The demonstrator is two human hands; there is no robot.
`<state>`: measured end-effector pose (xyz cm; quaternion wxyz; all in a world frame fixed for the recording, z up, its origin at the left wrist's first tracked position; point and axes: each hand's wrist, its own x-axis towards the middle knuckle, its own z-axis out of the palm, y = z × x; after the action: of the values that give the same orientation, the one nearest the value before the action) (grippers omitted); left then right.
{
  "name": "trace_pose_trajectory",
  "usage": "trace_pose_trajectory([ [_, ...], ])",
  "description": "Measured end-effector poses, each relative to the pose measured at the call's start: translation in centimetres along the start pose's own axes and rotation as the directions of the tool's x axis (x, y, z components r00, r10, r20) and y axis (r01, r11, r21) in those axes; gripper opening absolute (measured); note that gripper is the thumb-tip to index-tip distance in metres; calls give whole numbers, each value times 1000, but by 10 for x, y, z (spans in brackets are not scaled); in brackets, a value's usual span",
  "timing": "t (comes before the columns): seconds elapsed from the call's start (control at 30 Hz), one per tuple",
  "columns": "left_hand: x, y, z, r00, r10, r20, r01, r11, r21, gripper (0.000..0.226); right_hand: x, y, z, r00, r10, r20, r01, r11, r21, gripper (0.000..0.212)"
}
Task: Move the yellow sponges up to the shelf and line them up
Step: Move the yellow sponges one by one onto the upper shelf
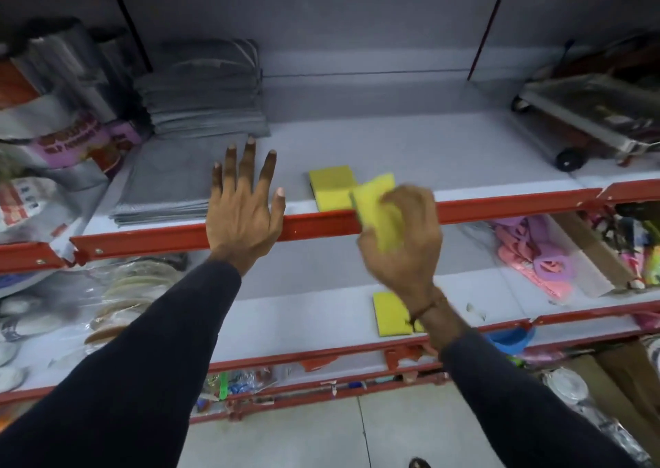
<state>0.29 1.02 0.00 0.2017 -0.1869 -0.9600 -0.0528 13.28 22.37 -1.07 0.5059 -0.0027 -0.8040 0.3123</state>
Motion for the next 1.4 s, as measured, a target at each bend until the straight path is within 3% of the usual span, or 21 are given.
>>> trace_pose_trajectory([
  [0.1,-2,1,-3,1000,1,18,-1,1000,-1,70,63,16,2,980,199,-24,-200,961,-191,40],
  [0.17,-2,2,-4,1000,4,20,-4,1000,0,70,78,30,9,918,371,138,-305,886,-348,49],
  [0.23,-3,2,-5,1000,8,21,-8,1000,-3,70,76,38,19,837,468,284,-317,837,-446,58],
  [0.3,-5,2,-5,1000,10,21,-10,1000,-4,71,68,39,21,864,436,251,-314,857,-408,58],
  [0.37,-5,1,-5,1000,11,19,-10,1000,-8,71,58,42,15,947,320,6,-307,913,-267,45],
  [0.43,-5,1,-4,1000,11,15,-11,1000,-13,71,30,51,3,949,205,-240,-255,945,-204,29],
  [0.47,-5,2,-1,1000,13,13,-13,1000,-10,71,7,57,-3,944,179,-278,-245,943,-226,24],
  [0.5,-3,1,-1,1000,9,7,-9,1000,-5,71,-17,64,-7,949,182,-259,-251,931,-264,22],
  [0.57,-2,0,2,1000,7,2,-7,1000,8,70,-69,81,-9,951,305,-60,-304,875,-378,24],
  [0.6,-2,0,3,1000,4,-2,-4,1000,19,70,-94,92,-8,896,433,98,-342,814,-469,31],
  [0.63,-1,0,3,1000,4,-8,-4,1000,28,70,-116,101,-7,779,570,260,-340,734,-588,41],
  [0.7,-1,1,3,1000,4,-16,-3,999,35,70,-153,118,-1,493,729,475,-188,623,-760,62],
  [0.73,-1,1,2,1000,3,-16,-2,999,37,70,-168,122,3,399,749,529,-113,612,-782,67],
  [0.77,0,1,2,1000,2,-17,-2,999,42,70,-179,124,10,351,747,565,-67,622,-780,70],
  [0.93,-1,-1,2,1000,1,-14,0,997,81,70,-191,103,45,335,638,694,-79,753,-653,56],
  [1.0,0,0,3,1000,5,-13,-4,995,95,69,-184,94,51,380,586,715,-115,798,-592,58],
  [1.17,0,1,0,1000,9,-22,-7,996,85,69,-149,50,31,694,317,646,-113,935,-336,55],
  [1.3,0,1,0,1000,4,-22,-2,997,80,70,-107,19,-5,935,52,351,-47,999,-22,51],
  [1.4,-2,0,1,1000,10,-8,-9,997,75,72,-39,18,-26,996,13,90,-14,1000,8,45],
])
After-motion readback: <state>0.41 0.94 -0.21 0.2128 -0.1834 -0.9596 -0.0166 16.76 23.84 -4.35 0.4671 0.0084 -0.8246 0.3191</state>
